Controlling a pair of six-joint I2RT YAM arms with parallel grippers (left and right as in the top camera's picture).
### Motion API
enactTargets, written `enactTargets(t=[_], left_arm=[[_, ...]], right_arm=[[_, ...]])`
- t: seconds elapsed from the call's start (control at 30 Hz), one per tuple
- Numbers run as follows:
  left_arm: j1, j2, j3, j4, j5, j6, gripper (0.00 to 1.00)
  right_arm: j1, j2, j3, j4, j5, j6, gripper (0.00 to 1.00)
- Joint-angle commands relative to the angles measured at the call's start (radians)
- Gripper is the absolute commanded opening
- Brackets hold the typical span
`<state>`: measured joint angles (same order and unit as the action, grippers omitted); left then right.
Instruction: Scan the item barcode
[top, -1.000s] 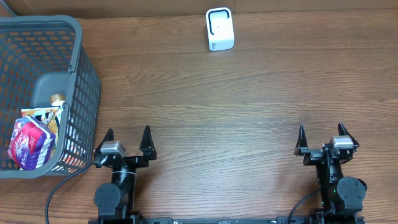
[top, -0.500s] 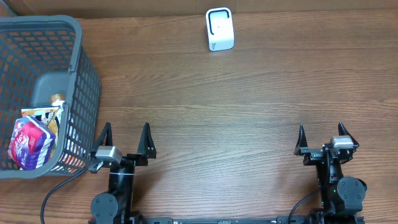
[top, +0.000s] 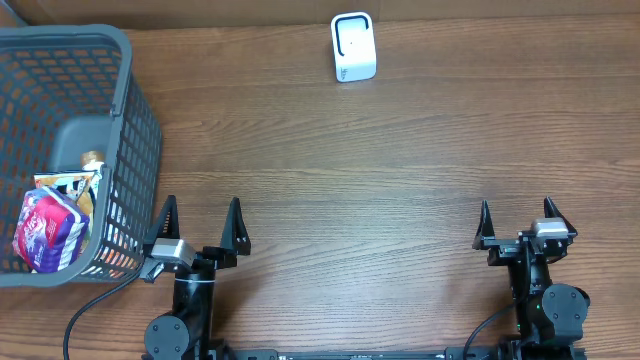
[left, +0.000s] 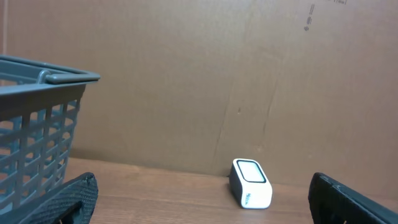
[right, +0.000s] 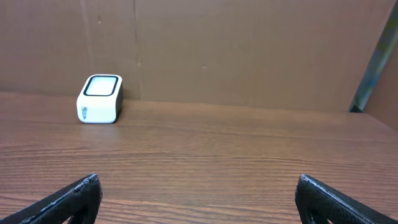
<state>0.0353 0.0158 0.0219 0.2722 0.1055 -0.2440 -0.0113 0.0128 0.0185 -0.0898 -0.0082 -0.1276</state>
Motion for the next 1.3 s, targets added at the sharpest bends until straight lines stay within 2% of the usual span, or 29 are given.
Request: enactTargets(t=[0.0, 0.23, 0.43, 0.77, 0.97, 1.03, 1.13, 1.27], left_arm=[[0.004, -0.01, 0.062, 0.006, 0.014, 0.065, 1.0], [0.004, -0.01, 0.117, 0.006, 0.013, 0.064, 1.0], [0.004, -0.01, 0.12, 0.018, -0.035, 0.064, 1.0], [0.004, -0.01, 0.12, 0.012, -0.034, 0.064, 1.0], [0.004, -0.01, 0.119, -0.184, -0.036, 0.06, 1.0], [0.003, -0.01, 0.119, -0.192, 0.002, 0.02, 1.0], [0.003, -0.01, 0.119, -0.179, 0.045, -0.055, 1.0], [0.003, -0.01, 0.119, 0.0, 0.072, -0.082, 1.0]], right_arm=[[0.005, -0.01, -0.01, 0.006, 0.007, -0.001, 1.0], [0.005, -0.01, -0.01, 0.006, 0.007, -0.001, 1.0], [0.005, -0.01, -0.01, 0.006, 0.007, -0.001, 1.0], [0.005, -0.01, -0.01, 0.006, 0.007, -0.001, 1.0], [0.005, -0.01, -0.01, 0.006, 0.007, -0.001, 1.0], [0.005, -0.01, -0.01, 0.006, 0.007, -0.001, 1.0], [0.005, -0.01, -0.01, 0.006, 0.007, -0.001, 1.0], [0.005, -0.01, -0.01, 0.006, 0.007, -0.001, 1.0]])
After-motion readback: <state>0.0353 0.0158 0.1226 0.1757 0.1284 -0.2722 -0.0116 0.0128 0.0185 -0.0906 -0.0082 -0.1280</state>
